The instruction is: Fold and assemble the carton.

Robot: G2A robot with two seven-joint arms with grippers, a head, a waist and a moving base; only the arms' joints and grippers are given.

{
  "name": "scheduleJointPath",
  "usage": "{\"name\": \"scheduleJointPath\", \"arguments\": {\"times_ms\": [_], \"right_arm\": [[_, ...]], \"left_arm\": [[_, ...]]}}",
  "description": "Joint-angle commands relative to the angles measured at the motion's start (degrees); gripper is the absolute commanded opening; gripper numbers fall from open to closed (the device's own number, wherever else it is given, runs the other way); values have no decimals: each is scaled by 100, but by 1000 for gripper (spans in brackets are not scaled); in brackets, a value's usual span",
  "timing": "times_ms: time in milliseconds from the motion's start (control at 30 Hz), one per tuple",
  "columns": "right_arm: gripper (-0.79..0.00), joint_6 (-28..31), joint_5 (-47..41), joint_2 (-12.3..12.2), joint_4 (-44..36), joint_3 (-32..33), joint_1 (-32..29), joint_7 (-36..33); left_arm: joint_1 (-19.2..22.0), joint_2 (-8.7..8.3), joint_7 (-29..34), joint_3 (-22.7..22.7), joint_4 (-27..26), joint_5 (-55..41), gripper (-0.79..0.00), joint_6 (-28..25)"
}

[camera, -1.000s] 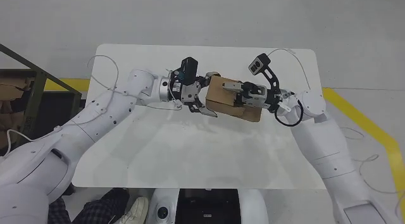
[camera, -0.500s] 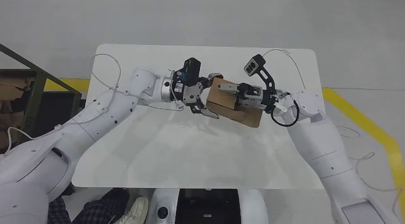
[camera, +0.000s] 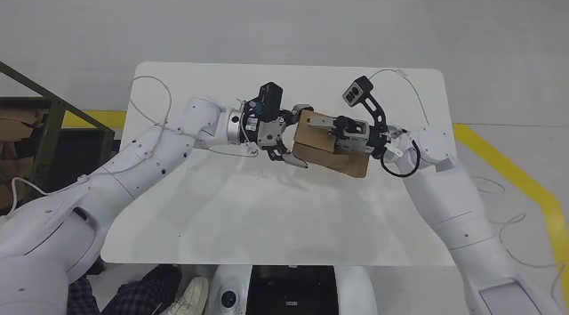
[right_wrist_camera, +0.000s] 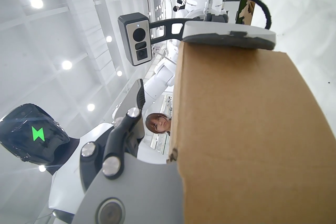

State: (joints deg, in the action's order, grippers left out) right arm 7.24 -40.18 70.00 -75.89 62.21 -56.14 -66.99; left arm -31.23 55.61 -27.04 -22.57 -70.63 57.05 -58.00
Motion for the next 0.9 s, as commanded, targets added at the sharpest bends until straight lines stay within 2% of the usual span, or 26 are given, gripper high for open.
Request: {"name": "scheduleJointPath", "arguments": {"times_ms": [0,33,100,167,200,433,667,867], "right_arm": [[-557,-9,25,-13,-1,46,-17,-9],[-560,-14,30,-19,-6,66,-27,-14],[-619,-26,48,-30,-22,99,-48,-31],[-754,-38,67,-39,-41,123,-67,-44],[-785,-45,79,-42,-50,132,-74,-45],[-785,-60,97,-64,-67,209,-101,-69],[-785,-70,136,-91,-62,301,-120,-77],[-785,-75,200,-102,-115,314,-114,-79]], "left_arm": [[6,-3,3,0,27,-27,0,0],[11,-5,3,-3,35,-37,0,0],[14,-8,3,-8,56,-60,0,0],[19,-12,11,-9,64,-71,0,0],[17,-14,12,-7,69,-84,0,0],[-17,-48,-56,-53,140,-100,0,0],[-146,-162,-336,-286,384,-135,0,0],[-213,-229,-278,-353,230,-145,0,0]]}}
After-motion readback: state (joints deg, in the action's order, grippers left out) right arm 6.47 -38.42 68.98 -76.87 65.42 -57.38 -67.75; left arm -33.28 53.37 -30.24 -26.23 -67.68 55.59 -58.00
